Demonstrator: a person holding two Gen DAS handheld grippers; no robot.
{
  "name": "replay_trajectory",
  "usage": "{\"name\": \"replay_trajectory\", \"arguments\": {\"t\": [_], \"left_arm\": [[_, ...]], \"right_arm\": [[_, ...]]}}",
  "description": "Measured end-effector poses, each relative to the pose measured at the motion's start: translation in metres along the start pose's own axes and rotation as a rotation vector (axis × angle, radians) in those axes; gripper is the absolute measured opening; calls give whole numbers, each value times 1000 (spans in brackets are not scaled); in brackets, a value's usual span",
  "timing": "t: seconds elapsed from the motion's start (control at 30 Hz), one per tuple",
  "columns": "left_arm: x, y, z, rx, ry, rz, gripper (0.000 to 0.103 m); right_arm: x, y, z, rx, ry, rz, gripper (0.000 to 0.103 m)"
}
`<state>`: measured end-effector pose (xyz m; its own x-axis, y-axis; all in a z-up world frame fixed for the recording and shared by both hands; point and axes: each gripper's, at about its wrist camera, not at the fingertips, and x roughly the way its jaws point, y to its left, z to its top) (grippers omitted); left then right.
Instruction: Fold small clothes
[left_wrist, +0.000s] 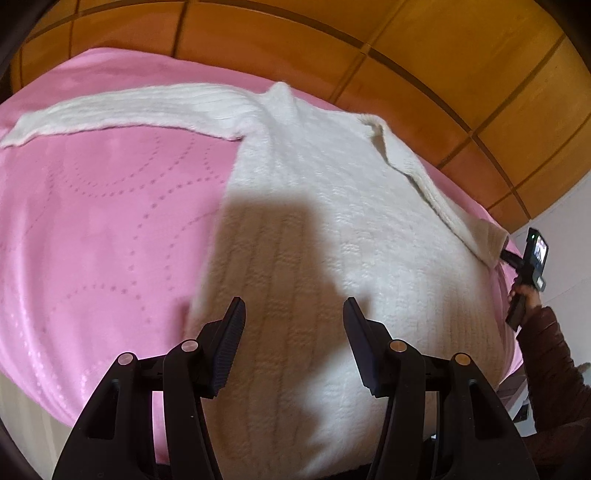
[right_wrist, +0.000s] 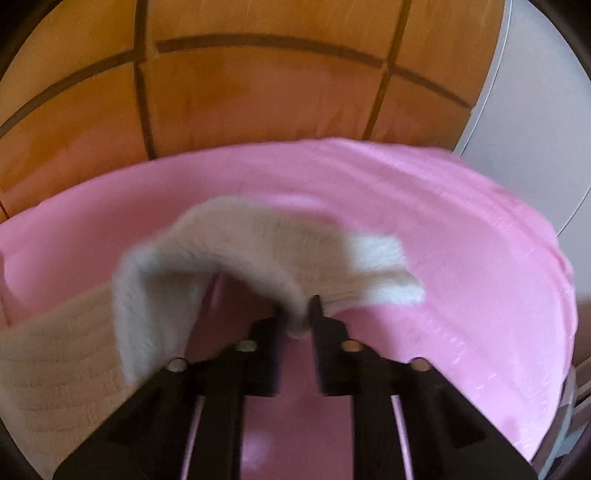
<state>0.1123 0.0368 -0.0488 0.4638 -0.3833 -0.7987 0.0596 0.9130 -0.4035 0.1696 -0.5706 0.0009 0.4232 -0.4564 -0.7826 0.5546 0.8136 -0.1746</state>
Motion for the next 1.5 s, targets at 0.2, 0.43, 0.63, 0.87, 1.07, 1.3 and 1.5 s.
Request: {"name": "replay_trajectory", "arguments": {"t": [0.2,0.43,0.63,0.87,1.07,1.3,1.5], "left_arm": [[14,-16,4,62,22,-52,53],[37,-56,19,169,55,-167,53],[70,-117,30,322,115,-249,56],[125,-174,51,378,201,-350,63],[162,-200,78,268,216,-399,68],[179,-212,91,209,229,-403,68],[184,-206,104,177,221,-416,68]], "right_arm": [[-75,-24,9,-84,-104,-27,5],[-179,-54,-2,-225,-162,-107,5],[-213,-80,-24,-220,-102,-90,5],[-229,-116,-39,-131,-102,-96,0],[-208,-114,-52,-113,-57,25,9],[-168,-73,-95,-118,57,245,60],[-128,-28,-128,-315,106,127,56]]}}
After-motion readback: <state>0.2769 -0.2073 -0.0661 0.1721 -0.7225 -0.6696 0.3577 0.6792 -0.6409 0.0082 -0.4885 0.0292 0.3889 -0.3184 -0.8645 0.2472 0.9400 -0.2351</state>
